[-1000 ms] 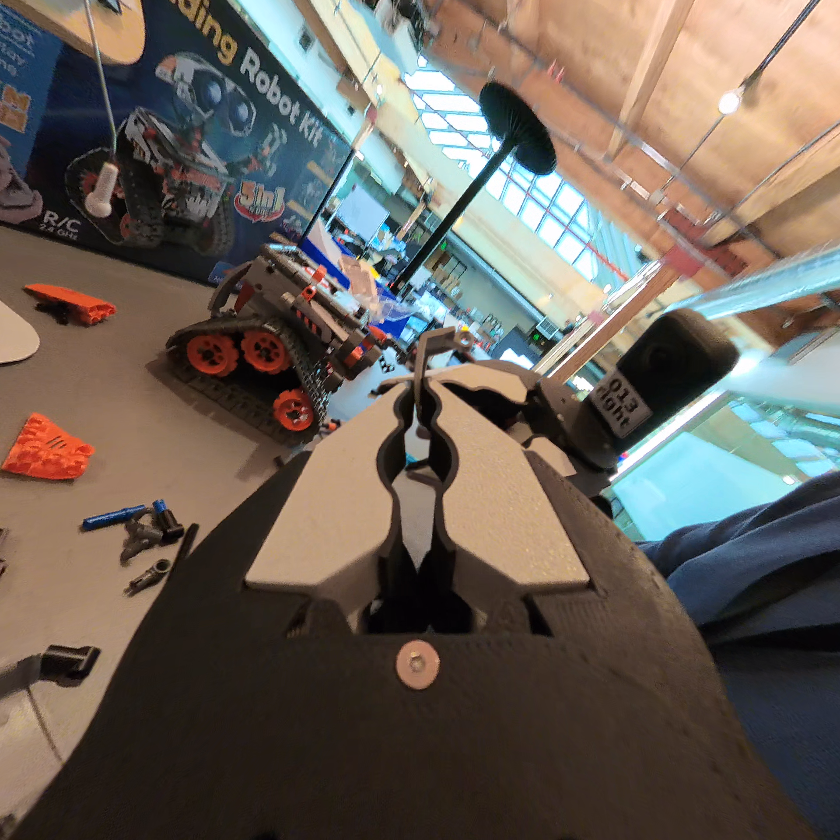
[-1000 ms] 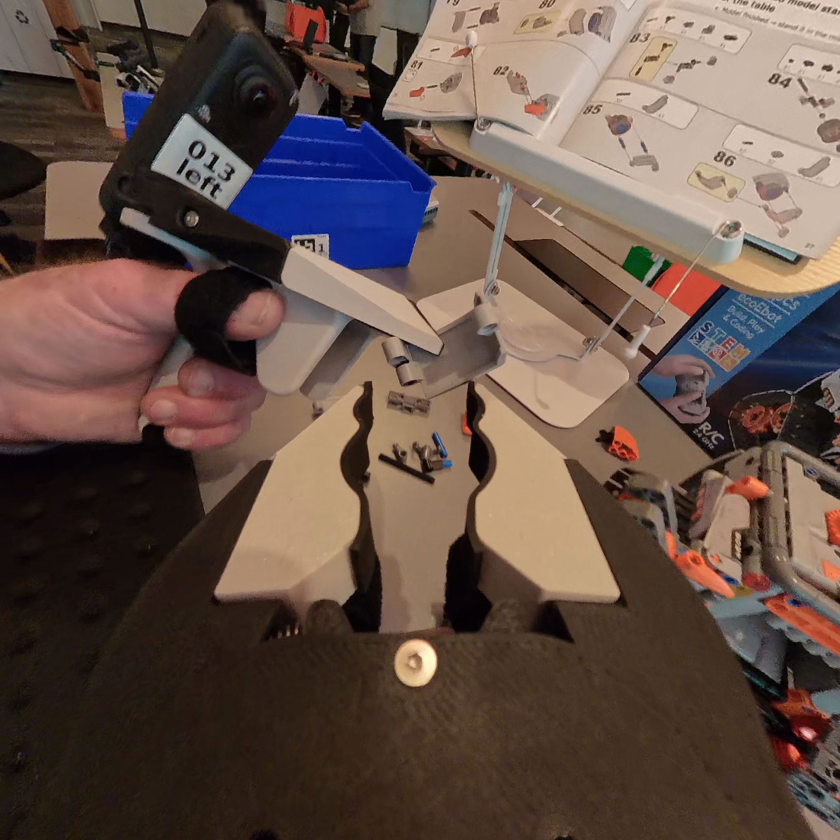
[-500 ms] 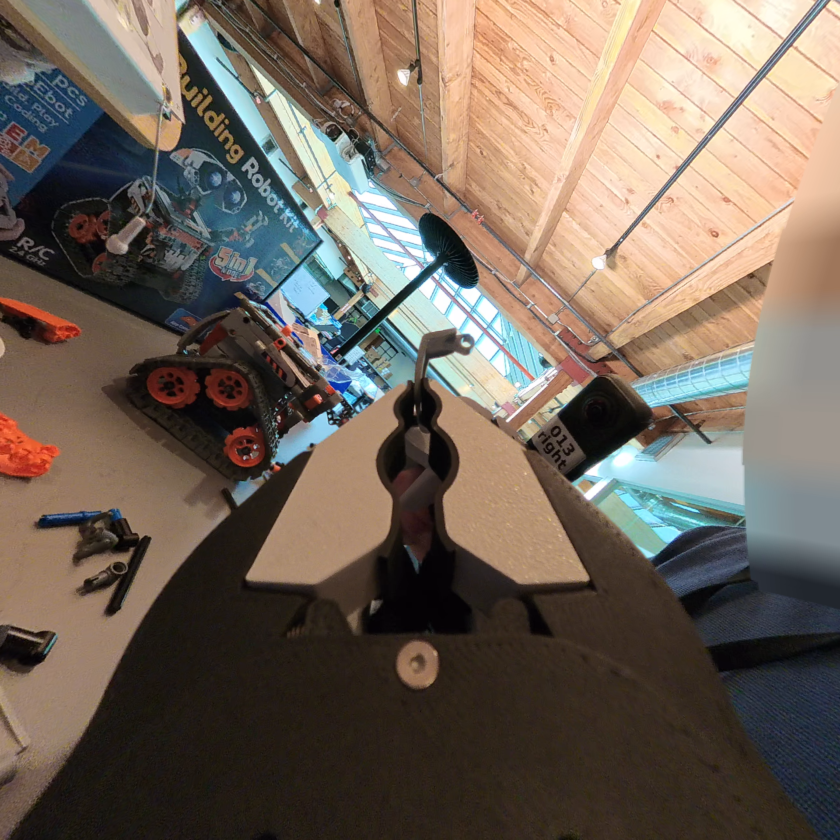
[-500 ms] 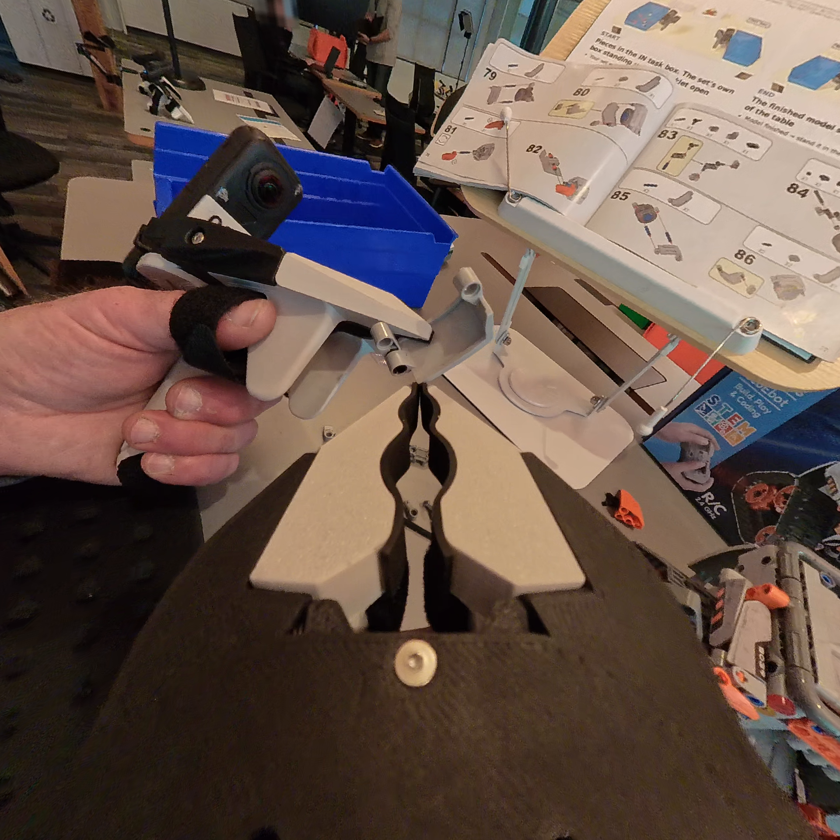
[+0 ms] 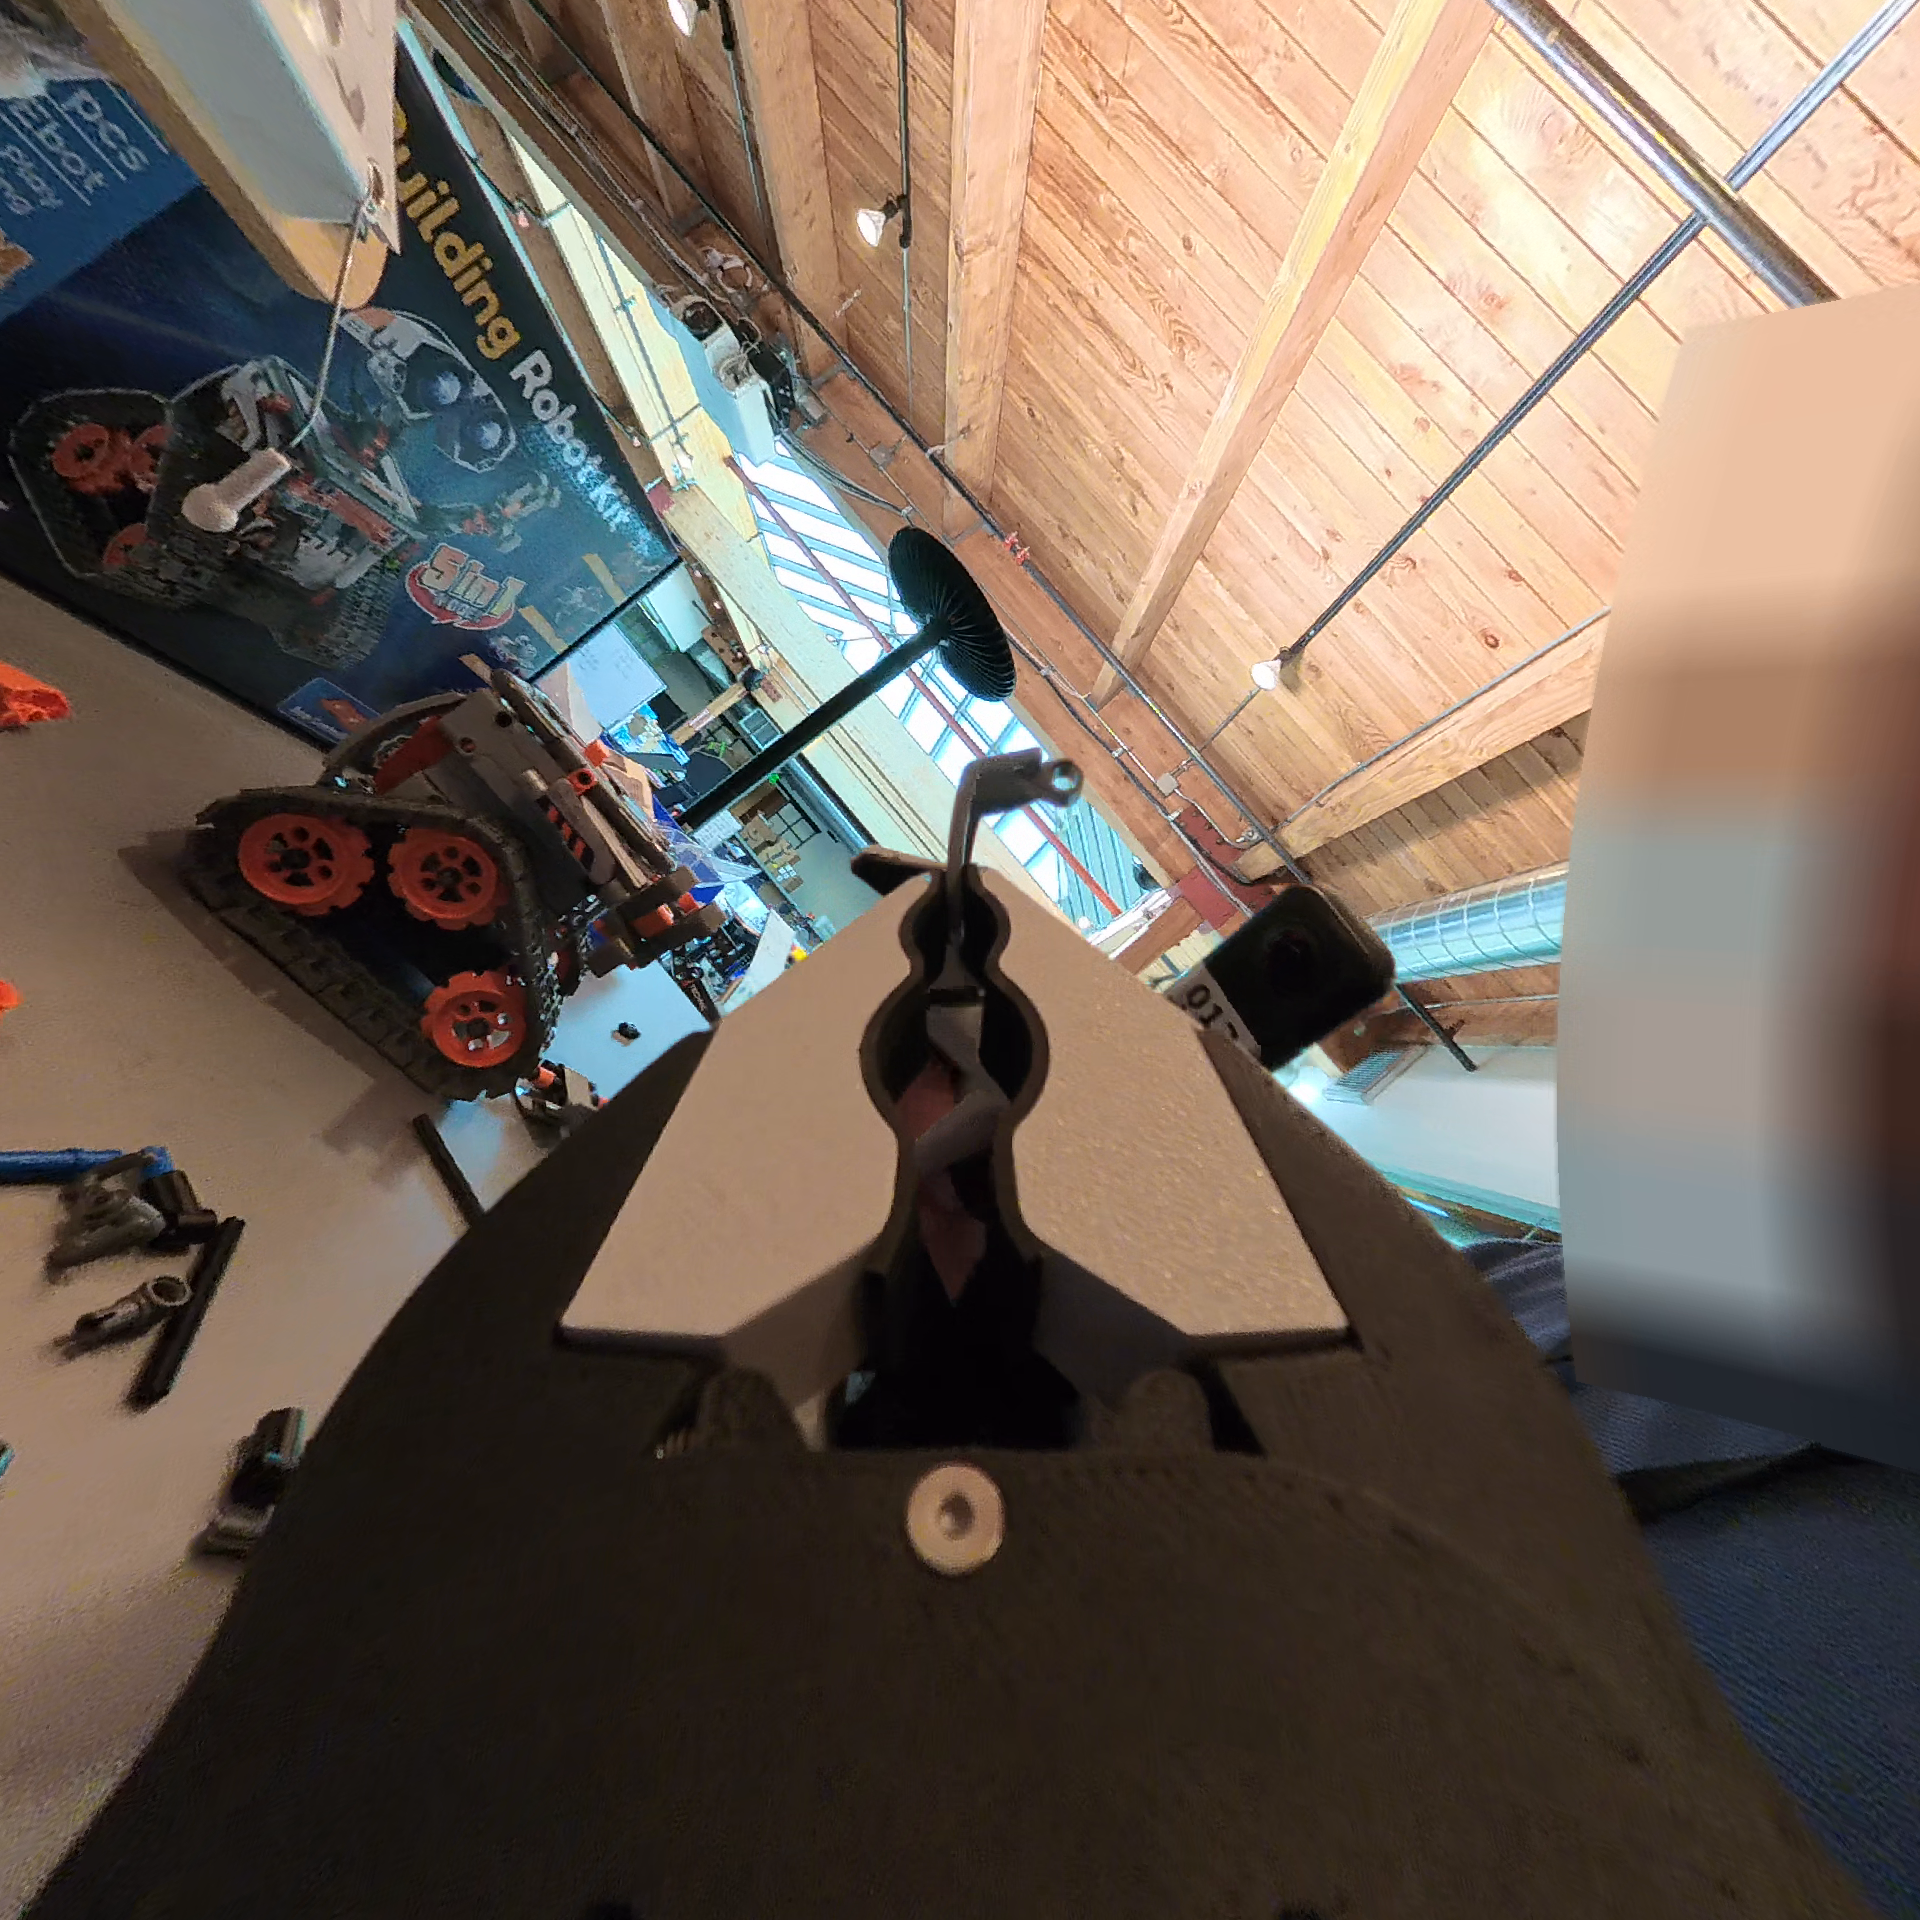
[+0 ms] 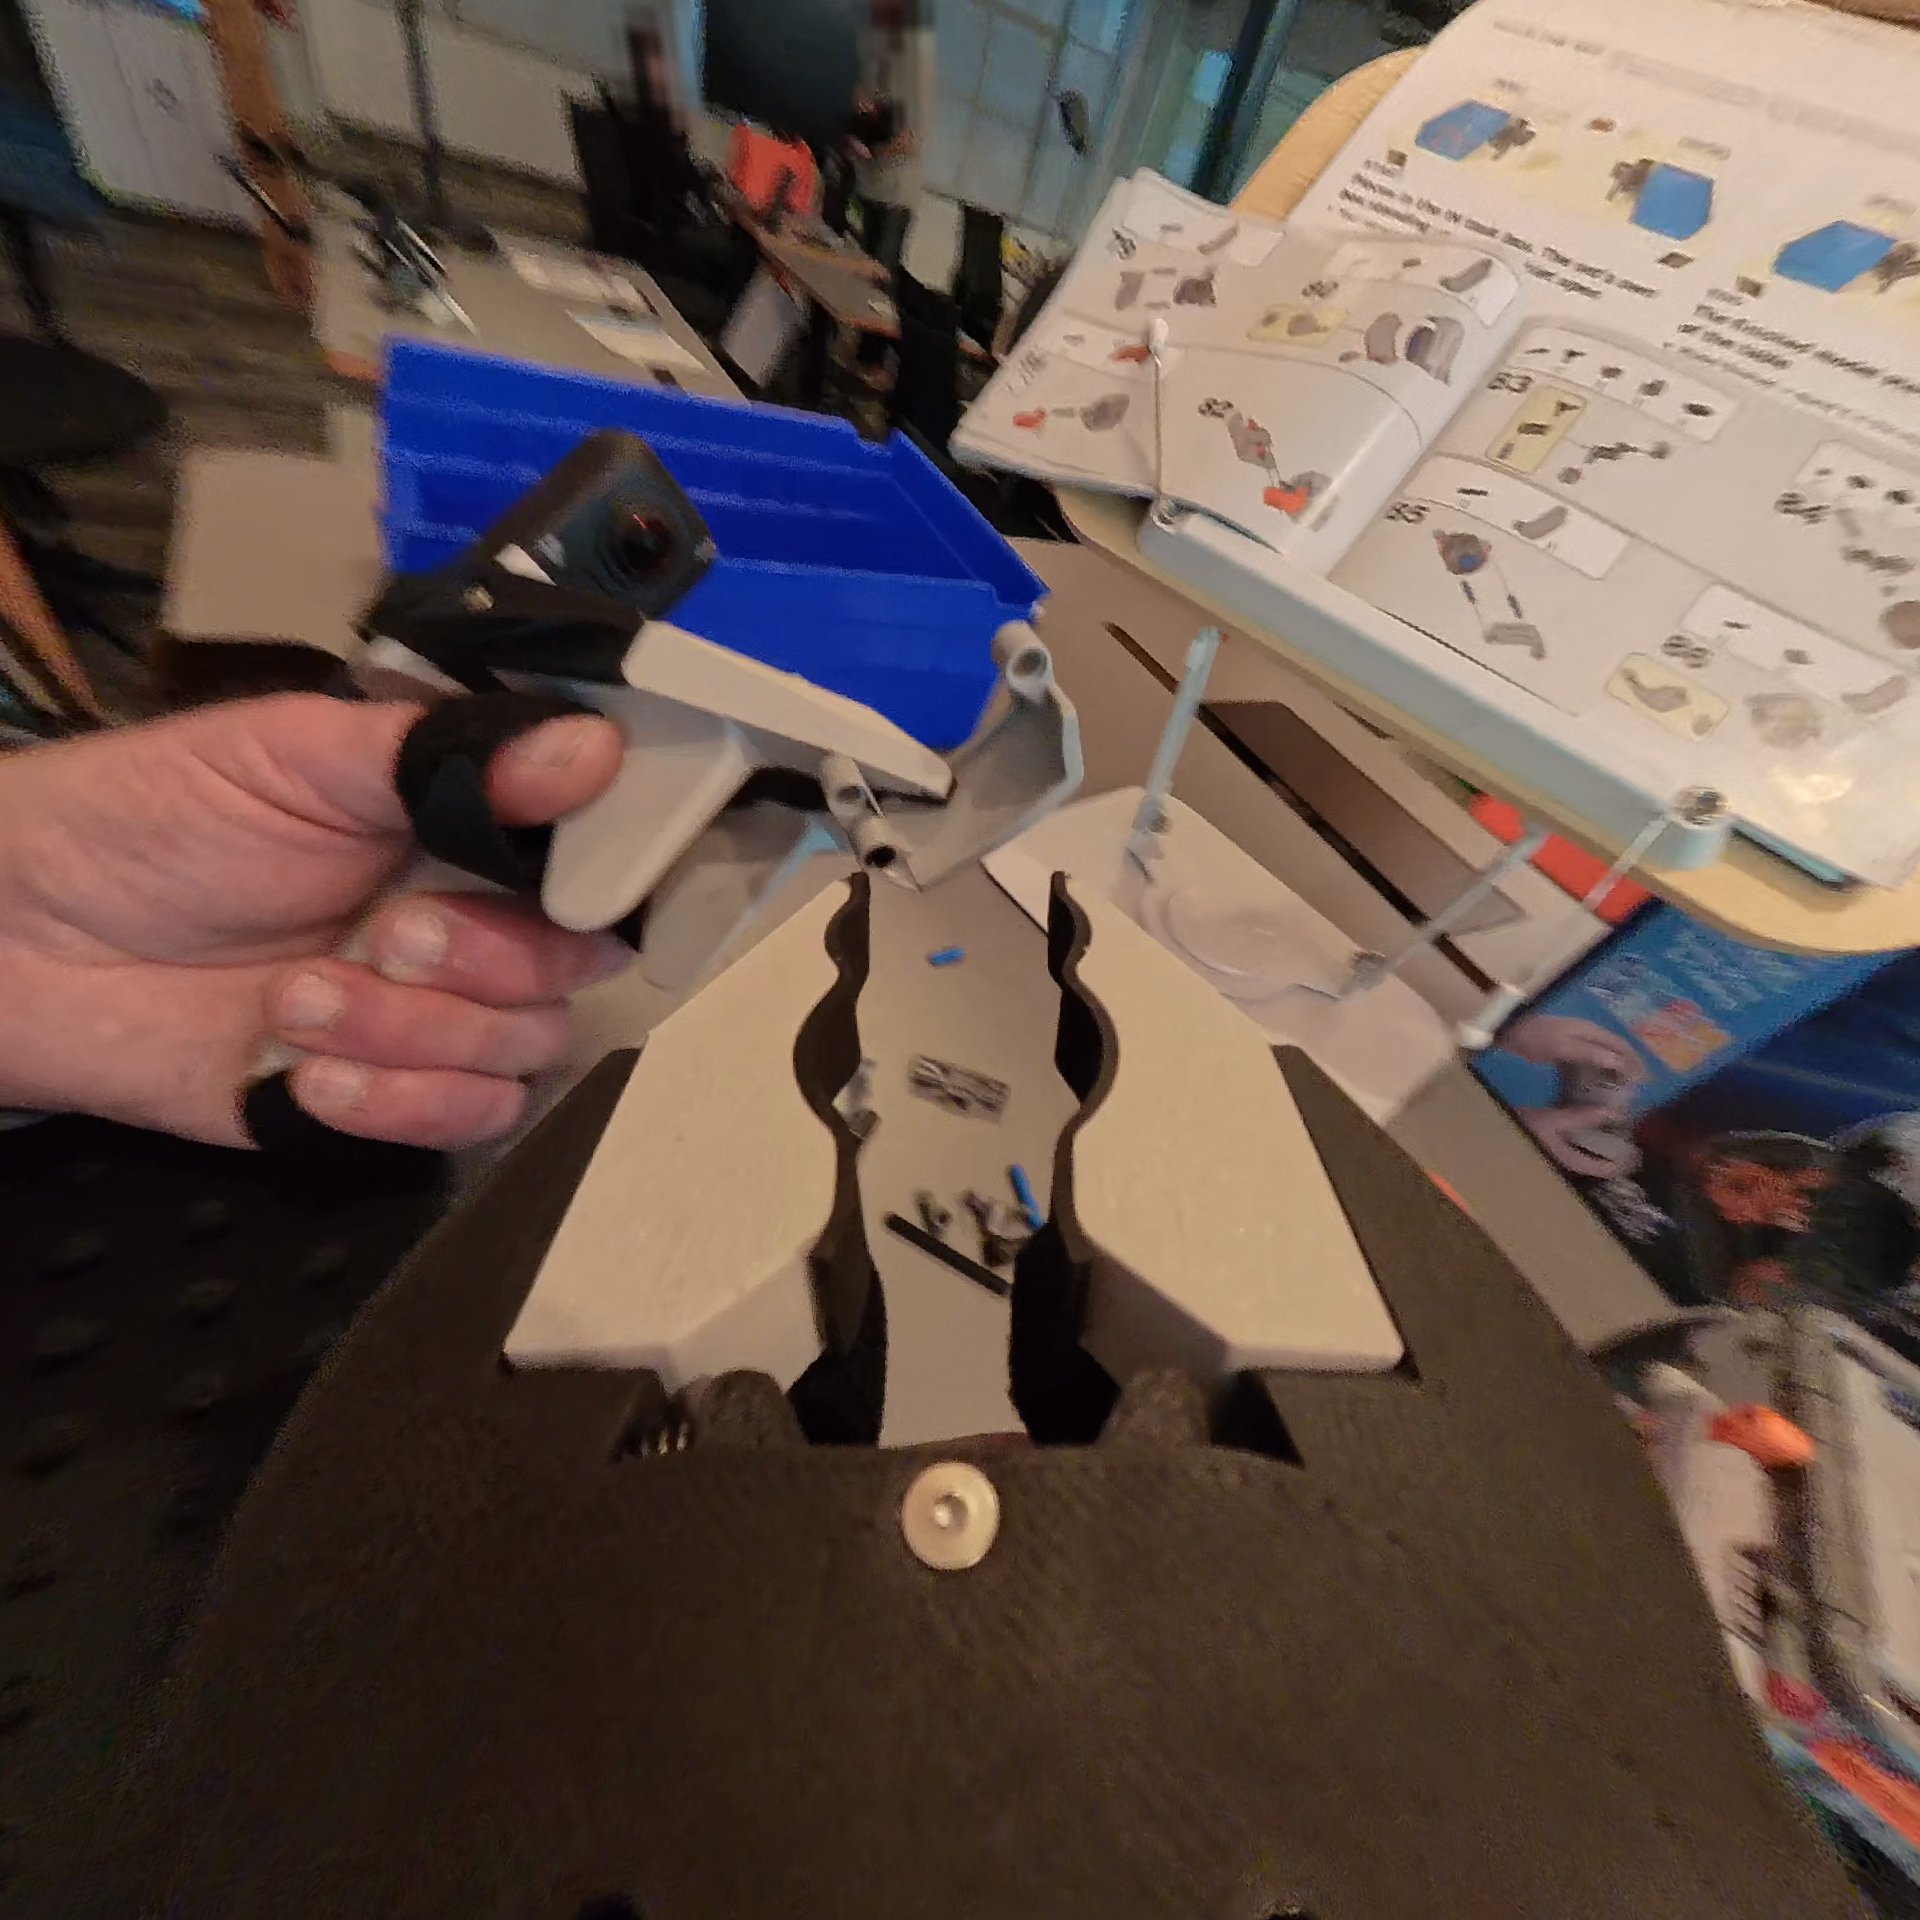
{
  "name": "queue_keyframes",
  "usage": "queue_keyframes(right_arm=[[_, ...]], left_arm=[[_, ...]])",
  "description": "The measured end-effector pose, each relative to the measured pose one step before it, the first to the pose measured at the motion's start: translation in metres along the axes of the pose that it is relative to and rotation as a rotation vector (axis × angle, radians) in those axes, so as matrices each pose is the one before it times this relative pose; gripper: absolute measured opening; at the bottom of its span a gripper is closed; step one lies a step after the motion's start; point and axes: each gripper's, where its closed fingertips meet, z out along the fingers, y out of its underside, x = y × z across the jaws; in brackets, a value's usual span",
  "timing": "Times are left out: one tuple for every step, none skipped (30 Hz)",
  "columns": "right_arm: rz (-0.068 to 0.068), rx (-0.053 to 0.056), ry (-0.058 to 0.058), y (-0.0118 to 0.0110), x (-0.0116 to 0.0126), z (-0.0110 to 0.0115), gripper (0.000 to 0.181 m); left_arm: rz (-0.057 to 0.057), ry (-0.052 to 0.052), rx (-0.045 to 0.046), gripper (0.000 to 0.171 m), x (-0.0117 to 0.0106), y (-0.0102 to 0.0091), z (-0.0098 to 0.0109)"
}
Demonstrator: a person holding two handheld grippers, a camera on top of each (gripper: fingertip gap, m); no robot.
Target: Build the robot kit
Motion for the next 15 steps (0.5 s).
queue_keyframes(right_arm=[[0.0555,0.0381,-0.0439,-0.00431,-0.00206,-0.00128,0.03],[0.0678,0.0206,-0.0511,-0.002,-0.00199,-0.00059,0.028],[0.062,0.0164,-0.062,-0.00156,-0.00343,-0.00021,0.027],[0.0584,0.0229,-0.0664,-0.00295,-0.00398,-0.00125,0.024],[0.0643,0.0247,-0.046,-0.00346,-0.00074,-0.0017,0.022],[0.0605,0.0168,-0.0541,-0.00256,-0.00184,-0.00114,0.021],[0.0518,0.0122,-0.0567,-0.00193,-0.00264,-0.00108,0.023],[0.0367,0.0142,-0.0208,-0.00171,0.00155,-0.00145,0.018],[0.0217,0.0155,-0.005,-0.00129,0.00299,-0.00101,0.009],[0.0238,0.005,-0.0158,0.00039,0.00083,0.00004,0.004],[0.0256,0.004,-0.0256,0.00012,-0.00114,0.00027,0.004],[0.0174,-0.0006,-0.011,0.0005,0.00048,-0.00017,0.003],[0.0113,-0.0066,0.0004,0.00165,0.00179,-0.00002,0.001],[0.0174,-0.003,-0.0065,0.00098,0.00072,-0.00001,0.0],[0.0187,0.0035,-0.0132,0.00023,-0.00059,0.00006,0.0]], left_arm=[[0.0057,-0.0026,0.00353,0.0,0.00025,-0.00049,-0.00014],[-0.0003,0.0053,-0.00295,0.0,0.00125,-0.00005,0.00005],[0.0053,0.0013,-0.0087,0.0,0.00041,0.00078,0.00014],[0.0099,-0.0086,-0.00344,0.0,-0.00121,0.0002,-0.0006],[0.0021,0.0028,0.00477,0.0,0.00022,-0.00079,-0.00093],[-0.0039,0.0143,-0.00301,0.0,0.00177,0.00048,-0.0002],[0.0022,0.0075,-0.00209,0.0,0.00139,0.00046,-0.00034],[0.0054,-0.0009,-0.00368,0.0,0.00033,0.0006,-0.00022],[0.0031,0.0034,-0.00732,0.0,0.00091,0.00132,0.00008],[0.0001,0.01,-0.01409,0.0,0.0016,0.00244,0.00076],[-0.0016,0.0014,-0.00689,0.0,0.00003,0.00122,0.00003],[0.0047,-0.0063,-0.00723,0.0,-0.00093,0.00097,-0.00034],[0.0181,-0.0122,-0.00748,0.0,-0.00107,0.00108,-0.00048],[0.0138,-0.0066,-0.01198,0.001,-0.00018,0.00119,-0.00039],[0.004,-0.0039,-0.01043,0.002,0.00044,0.00055,-0.00078]])
